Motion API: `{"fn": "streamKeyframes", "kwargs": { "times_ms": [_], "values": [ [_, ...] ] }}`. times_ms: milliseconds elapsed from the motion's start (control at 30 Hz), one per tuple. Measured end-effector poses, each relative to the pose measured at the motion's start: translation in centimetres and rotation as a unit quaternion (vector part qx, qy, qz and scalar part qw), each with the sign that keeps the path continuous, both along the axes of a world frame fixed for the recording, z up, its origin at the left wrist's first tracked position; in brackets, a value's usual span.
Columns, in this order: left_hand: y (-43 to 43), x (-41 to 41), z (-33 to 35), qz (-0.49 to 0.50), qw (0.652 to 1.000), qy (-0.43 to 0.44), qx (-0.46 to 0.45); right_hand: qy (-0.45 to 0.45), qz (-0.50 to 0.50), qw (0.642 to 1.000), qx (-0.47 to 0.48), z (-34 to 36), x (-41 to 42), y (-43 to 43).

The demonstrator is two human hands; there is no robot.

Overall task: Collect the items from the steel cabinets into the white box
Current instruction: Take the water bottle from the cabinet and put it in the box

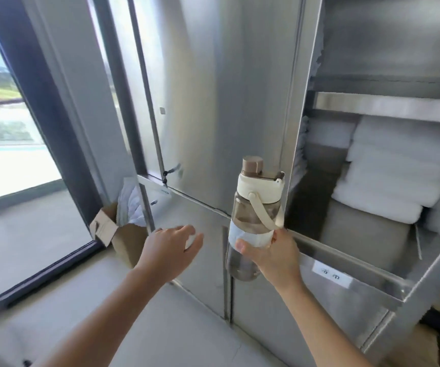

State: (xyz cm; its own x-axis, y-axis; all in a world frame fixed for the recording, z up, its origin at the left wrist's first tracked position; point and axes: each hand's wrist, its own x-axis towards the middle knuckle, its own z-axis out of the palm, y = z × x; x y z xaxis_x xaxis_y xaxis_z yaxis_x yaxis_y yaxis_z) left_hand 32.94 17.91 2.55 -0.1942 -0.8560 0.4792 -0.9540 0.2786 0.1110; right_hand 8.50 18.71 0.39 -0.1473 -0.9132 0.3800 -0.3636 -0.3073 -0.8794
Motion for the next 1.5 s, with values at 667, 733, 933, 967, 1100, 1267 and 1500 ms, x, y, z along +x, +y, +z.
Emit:
{"fn": "streamKeyframes", "kwargs": {
  "times_ms": [667,733,933,967,1100,1267,1500],
  "values": [
    [31.2,20.1,-2.7,0.528,0.844,0.055,0.07,0.122,0.447,0.882,0.084,-2.3,31.2,10.6],
    [34.3,21.9,-2.5,0.558,0.826,0.05,0.063,0.126,0.475,0.868,0.079,-2.0,34.3,13.3],
    [40.5,25.9,-1.8,0.607,0.791,0.06,0.049,0.12,0.535,0.83,0.104,-1.4,41.3,18.4],
    [40.9,26.6,-1.7,0.614,0.785,0.06,0.049,0.118,0.54,0.826,0.11,-1.4,42.2,18.6],
    [40.8,30.0,-1.8,0.627,0.774,0.078,0.047,0.114,0.554,0.816,0.122,-1.6,46.3,18.2],
    [37.4,34.9,-2.8,0.63,0.768,0.094,0.059,0.115,0.561,0.809,0.132,-2.5,51.9,14.8],
    [30.4,41.8,-2.1,0.625,0.77,0.112,0.064,0.112,0.557,0.811,0.139,-2.5,59.2,7.8]
  ]
}}
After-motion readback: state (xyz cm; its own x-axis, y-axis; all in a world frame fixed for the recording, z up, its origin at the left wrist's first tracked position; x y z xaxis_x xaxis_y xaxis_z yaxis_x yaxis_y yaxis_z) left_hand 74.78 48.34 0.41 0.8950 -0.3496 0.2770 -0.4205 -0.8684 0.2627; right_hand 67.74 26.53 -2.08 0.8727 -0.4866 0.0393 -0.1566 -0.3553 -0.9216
